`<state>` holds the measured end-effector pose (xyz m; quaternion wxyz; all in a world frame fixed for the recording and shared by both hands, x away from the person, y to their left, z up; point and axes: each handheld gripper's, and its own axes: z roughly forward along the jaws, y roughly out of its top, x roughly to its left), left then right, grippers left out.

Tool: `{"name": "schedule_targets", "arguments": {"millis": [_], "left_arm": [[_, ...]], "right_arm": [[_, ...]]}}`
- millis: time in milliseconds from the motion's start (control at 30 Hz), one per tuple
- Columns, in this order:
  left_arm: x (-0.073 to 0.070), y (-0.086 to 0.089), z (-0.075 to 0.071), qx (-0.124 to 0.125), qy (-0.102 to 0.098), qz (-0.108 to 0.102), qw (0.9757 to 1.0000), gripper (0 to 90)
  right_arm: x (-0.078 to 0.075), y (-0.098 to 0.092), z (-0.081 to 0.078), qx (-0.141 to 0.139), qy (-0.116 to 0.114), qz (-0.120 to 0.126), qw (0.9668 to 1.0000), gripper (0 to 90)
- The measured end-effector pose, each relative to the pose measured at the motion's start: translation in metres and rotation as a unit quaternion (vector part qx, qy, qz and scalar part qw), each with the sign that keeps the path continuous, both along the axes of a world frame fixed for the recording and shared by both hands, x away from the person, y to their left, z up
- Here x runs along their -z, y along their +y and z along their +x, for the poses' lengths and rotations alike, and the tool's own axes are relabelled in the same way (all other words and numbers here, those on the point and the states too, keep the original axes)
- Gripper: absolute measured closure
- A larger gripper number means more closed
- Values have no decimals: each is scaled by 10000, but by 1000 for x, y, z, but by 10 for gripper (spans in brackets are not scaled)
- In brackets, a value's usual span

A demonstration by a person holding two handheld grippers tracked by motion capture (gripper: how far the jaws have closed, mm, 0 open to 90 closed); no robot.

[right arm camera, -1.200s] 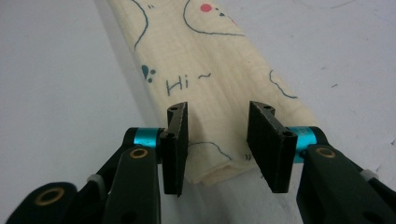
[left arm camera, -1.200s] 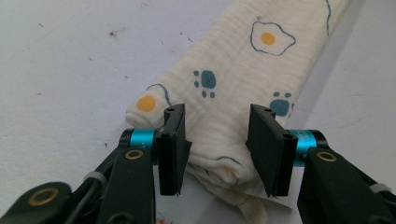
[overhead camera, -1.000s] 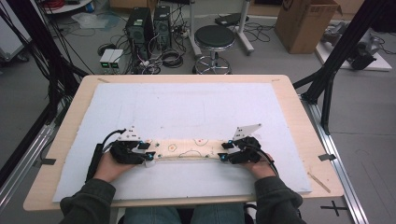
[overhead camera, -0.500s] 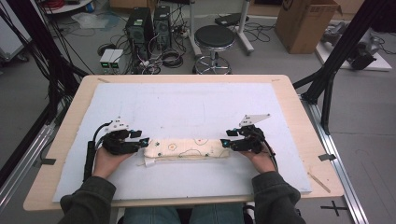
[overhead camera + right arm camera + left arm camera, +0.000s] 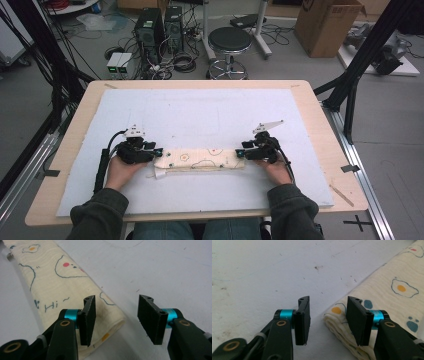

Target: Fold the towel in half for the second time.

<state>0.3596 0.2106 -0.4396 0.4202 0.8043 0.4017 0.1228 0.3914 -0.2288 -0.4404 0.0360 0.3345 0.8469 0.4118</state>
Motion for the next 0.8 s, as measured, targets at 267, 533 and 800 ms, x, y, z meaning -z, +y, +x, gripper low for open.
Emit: {"name": "schedule_targets", "arguments": {"millis": [267, 533, 800], "left_arm": [[2, -2, -1, 155, 114, 85, 9998, 649], [3, -3, -2, 230, 152, 17, 9996, 725], [2, -3, -4, 287, 110, 22, 9995, 789]], "right_arm": [[2, 0, 0, -98, 129, 2, 9999, 576], [3, 3, -3, -283, 90, -19, 9996, 717], [3, 5, -5, -378, 79, 29, 9993, 777]]}}
